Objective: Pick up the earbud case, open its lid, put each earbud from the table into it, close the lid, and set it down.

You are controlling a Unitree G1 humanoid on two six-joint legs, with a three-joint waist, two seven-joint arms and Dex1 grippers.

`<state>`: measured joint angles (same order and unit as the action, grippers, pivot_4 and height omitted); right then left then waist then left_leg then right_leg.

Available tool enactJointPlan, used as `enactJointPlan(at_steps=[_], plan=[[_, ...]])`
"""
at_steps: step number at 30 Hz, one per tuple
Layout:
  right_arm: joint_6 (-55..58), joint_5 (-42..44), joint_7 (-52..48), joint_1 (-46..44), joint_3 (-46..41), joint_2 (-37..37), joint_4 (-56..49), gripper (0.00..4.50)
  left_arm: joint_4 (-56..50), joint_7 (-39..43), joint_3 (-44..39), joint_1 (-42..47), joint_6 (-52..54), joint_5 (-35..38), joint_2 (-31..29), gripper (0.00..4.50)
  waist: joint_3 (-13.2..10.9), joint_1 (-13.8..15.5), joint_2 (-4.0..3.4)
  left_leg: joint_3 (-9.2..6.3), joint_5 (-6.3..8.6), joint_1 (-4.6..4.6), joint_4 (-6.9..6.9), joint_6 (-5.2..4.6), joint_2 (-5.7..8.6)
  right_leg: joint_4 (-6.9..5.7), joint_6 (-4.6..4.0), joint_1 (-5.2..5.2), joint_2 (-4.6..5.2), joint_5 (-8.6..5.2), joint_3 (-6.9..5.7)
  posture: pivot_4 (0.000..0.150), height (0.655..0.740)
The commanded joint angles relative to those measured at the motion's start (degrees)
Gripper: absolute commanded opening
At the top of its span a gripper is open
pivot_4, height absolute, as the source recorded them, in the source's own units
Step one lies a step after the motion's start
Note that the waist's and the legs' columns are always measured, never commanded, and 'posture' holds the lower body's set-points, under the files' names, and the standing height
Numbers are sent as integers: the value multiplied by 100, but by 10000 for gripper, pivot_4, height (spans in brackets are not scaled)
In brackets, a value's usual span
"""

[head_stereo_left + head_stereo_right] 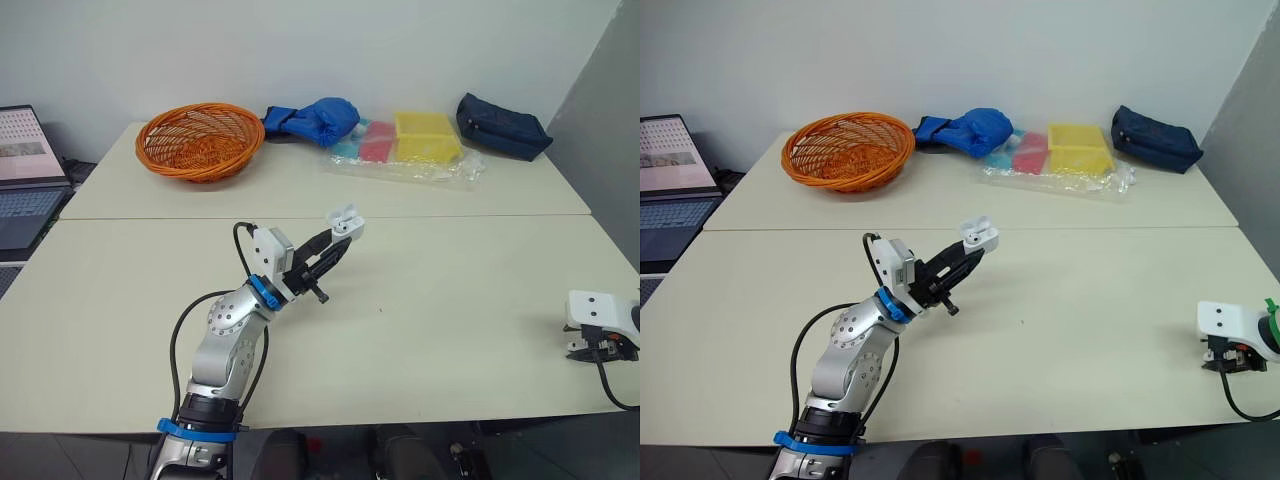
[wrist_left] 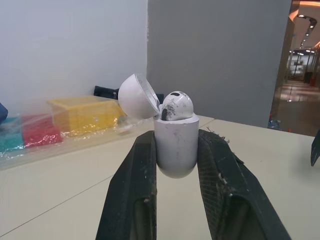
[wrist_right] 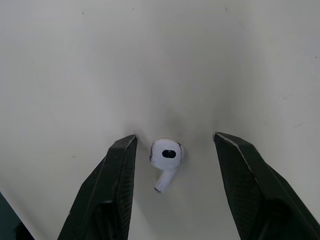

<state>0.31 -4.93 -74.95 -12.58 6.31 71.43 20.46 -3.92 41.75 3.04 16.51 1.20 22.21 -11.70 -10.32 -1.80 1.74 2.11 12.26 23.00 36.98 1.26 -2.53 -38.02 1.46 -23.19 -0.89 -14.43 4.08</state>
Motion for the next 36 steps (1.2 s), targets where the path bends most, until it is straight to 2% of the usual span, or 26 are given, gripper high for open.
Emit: enactJointPlan(at_steps=[1,4,7,8,14,16,18,19,23,24,26,28,30,33,36], plan=[[14,-156,-6,-39,78,-17,154,23395,-275,-19,-29,8,-34,49,-25,7691,0,0,0,0,0,0,1,0,0,0,0,1,0,0,0,1500,7400],[-79,-246,-10,-17,113,5,165,15730,-278,-18,-35,7,-37,54,-36,7691,1,0,2,1,0,0,1,0,1,1,1,1,1,1,3,1500,7400],[-130,-275,-8,-19,120,13,196,4980,-268,-13,-38,7,-44,55,-45,7691,5,-1,10,1,0,-1,3,0,0,1,2,2,2,2,4,1500,7400],[-195,-308,34,-30,126,11,225,3789,-261,-9,-37,8,-52,54,-46,7691,5,-2,10,1,0,-2,3,0,0,1,3,2,2,2,5,1500,7400],[-262,-227,11,25,48,10,39,3836,-252,35,52,3,-83,52,23,7691,6,-1,12,1,0,-3,3,0,1,1,3,3,4,2,5,1500,7400],[574,390,-141,-37,-225,-227,-642,3836,-176,51,41,43,-118,41,43,7691,5,-3,13,1,0,-3,3,0,1,2,3,3,4,2,5,1500,7400],[2340,1368,158,-329,-644,-810,-1813,3835,-70,79,28,140,-160,39,67,7691,4,-58,14,-1,0,-5,1,0,-2,-3,4,0,1,3,9,1500,7400],[2899,1837,490,-531,-866,-1225,-2368,3835,-12,88,21,200,-179,35,80,7691,4,-96,14,-7,0,-6,0,0,-7,-8,34,0,-5,22,9,1500,7400],[5663,3486,2624,-1657,-2014,-3308,-3922,3835,173,126,7,380,-229,38,127,7691,-3,-146,10,-30,-2,-8,-2,4,-5,-52,26,-16,-20,23,5,1500,7400],[5953,3792,3008,-1747,-2176,-3719,-4322,3835,197,161,15,397,-243,47,129,7691,-2,-134,9,-33,-3,-6,2,6,-5,-61,21,-21,-20,19,2,1500,7400],[6175,4240,3596,-1912,-2319,-4378,-5013,3835,191,251,49,403,-229,78,125,7691,2,-42,14,-30,-4,1,-1,8,-6,-66,7,-23,-16,7,-9,1500,7400],[6116,4343,4220,-2191,-2356,-4938,-5273,3835,221,284,46,431,-226,88,120,7691,2,-1,15,-28,-3,8,-3,8,-10,-61,1,-21,-14,-10,-17,1500,7400],[6092,4419,4579,-2339,-2345,-5181,-5338,3835,260,298,29,459,-234,92,121,7691,2,8,14,-25,-2,31,-7,7,-9,-60,6,-41,-5,-15,-17,1500,7400],[5482,3947,4860,-2406,-1736,-5377,-5181,3835,346,375,56,571,-242,119,137,7691,3,7,13,-24,-3,84,2,6,-8,-60,17,-90,7,-11,-22,1500,7400],[5010,3633,5008,-2348,-1321,-5542,-4872,3835,425,420,52,687,-256,126,135,7691,3,-4,14,-24,-2,90,1,6,-1,-59,21,-96,5,-9,-19,1500,7400]])
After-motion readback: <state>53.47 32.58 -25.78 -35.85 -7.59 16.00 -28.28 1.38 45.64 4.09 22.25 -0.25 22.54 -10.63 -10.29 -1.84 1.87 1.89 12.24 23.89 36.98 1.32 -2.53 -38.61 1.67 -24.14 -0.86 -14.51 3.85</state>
